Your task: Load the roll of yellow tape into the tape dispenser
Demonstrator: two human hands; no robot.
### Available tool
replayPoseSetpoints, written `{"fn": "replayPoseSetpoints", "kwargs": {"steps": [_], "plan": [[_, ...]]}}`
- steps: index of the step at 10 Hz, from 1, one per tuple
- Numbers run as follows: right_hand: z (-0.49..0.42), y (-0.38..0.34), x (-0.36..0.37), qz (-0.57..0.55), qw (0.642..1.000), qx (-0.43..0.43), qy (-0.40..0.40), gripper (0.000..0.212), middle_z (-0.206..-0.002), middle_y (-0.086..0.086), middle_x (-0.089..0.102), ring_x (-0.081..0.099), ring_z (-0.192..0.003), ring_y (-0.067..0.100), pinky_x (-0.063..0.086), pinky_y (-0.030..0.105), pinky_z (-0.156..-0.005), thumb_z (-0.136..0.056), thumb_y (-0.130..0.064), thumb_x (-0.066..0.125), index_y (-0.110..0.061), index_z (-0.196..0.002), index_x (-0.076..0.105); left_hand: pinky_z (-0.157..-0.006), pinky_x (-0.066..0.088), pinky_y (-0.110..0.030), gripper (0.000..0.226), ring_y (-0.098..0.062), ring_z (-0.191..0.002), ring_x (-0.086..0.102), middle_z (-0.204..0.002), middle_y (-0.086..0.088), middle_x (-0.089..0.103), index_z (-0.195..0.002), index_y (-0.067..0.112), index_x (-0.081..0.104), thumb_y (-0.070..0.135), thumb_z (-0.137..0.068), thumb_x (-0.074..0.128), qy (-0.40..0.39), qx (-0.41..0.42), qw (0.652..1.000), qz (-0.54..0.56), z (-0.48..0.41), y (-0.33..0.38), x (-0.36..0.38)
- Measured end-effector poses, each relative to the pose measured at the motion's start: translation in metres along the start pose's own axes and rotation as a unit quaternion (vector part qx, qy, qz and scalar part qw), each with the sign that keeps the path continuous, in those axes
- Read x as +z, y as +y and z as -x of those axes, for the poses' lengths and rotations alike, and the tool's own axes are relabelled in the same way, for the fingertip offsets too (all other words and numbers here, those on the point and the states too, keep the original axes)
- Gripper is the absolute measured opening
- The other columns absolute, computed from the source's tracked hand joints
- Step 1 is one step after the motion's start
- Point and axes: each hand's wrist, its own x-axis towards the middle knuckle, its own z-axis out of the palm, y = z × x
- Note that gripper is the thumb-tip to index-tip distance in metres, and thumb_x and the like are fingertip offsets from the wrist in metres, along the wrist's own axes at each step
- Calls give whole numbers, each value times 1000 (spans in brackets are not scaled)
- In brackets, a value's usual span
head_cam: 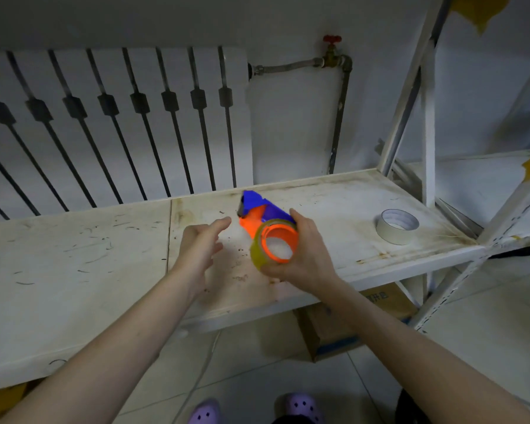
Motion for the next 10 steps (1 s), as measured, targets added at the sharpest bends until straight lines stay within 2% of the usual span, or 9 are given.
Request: {"fn": "replayPoseSetpoints", "kwargs": {"steps": [1, 2, 4, 5, 6, 7, 8, 9, 10], "plan": [[-18, 26, -18, -2, 994, 73, 75, 110, -140, 1, 38, 44, -124, 21, 46, 38, -96, -55, -46, 85, -20, -143, 24, -90, 41, -36, 39, -21, -111, 59, -119, -6, 59, -116, 12, 53, 29, -83, 66, -12, 27, 998, -51, -1, -2, 1], [-32, 49, -33, 53, 982, 133, 123, 106, -137, 6, 41, 45, -123, 28, 46, 43, -93, -55, -48, 81, -18, -141, 27, -85, 40, -32, 26, -23, -112, 58, -115, -6, 59, -109, 13, 56, 18, -85, 64, -25, 49, 994, -95, -2, -1, 5], [-42, 72, -31, 131, 967, 178, 128, 103, -134, 8, 41, 43, -121, 31, 46, 43, -88, -55, -50, 80, -18, -138, 27, -74, 39, -26, 21, -22, -111, 58, -112, -4, 57, -106, 12, 57, 12, -85, 61, -39, 72, 991, -106, -7, 13, 14], [-45, 77, -24, 133, 964, 194, 123, 101, -133, 9, 41, 42, -121, 32, 45, 44, -88, -57, -50, 79, -17, -137, 26, -66, 40, -23, 21, -21, -102, 58, -110, -5, 58, -106, 12, 56, 11, -86, 60, -31, 84, 990, -110, -10, 23, 14], [-43, 77, -24, 127, 965, 197, 121, 98, -134, 9, 40, 42, -121, 33, 45, 45, -88, -60, -51, 77, -17, -137, 27, -64, 40, -21, 19, -19, -95, 58, -103, -3, 57, -105, 13, 55, 11, -86, 59, -31, 96, 989, -110, -11, 32, 11], [-41, 74, -25, 151, 965, 185, 107, 101, -139, 10, 37, 39, -125, 33, 42, 47, -94, -61, -54, 75, -18, -139, 23, -71, 43, -24, 19, -19, -96, 59, -93, 2, 56, -104, 13, 56, 10, -86, 59, -30, 103, 989, -104, -11, 36, 7], [-37, 60, -28, 178, 966, 160, 98, 121, -154, 10, 19, 23, -140, 31, 27, 48, -111, -54, -57, 81, -17, -146, 12, -79, 45, -29, 20, -21, -100, 60, -95, -1, 57, -105, 13, 56, 11, -85, 59, -25, 103, 988, -108, -1, 41, -1], [-28, 37, -35, 89, 987, 55, 121, 113, -153, 3, 23, 25, -139, 23, 28, 41, -112, -57, -47, 85, -18, -145, 20, -74, 46, -28, 20, -21, -98, 60, -93, -2, 58, -105, 14, 56, 11, -86, 59, -20, 123, 986, -107, 11, 56, -9], [-14, 7, -41, 13, 989, -20, 146, 80, -139, -1, 42, 42, -126, 17, 38, 32, -101, -70, -36, 80, -21, -136, 36, -73, 45, -28, 19, -23, -102, 61, -88, 0, 58, -105, 15, 56, 12, -87, 58, -9, 149, 985, -90, 30, 80, -20]]}}
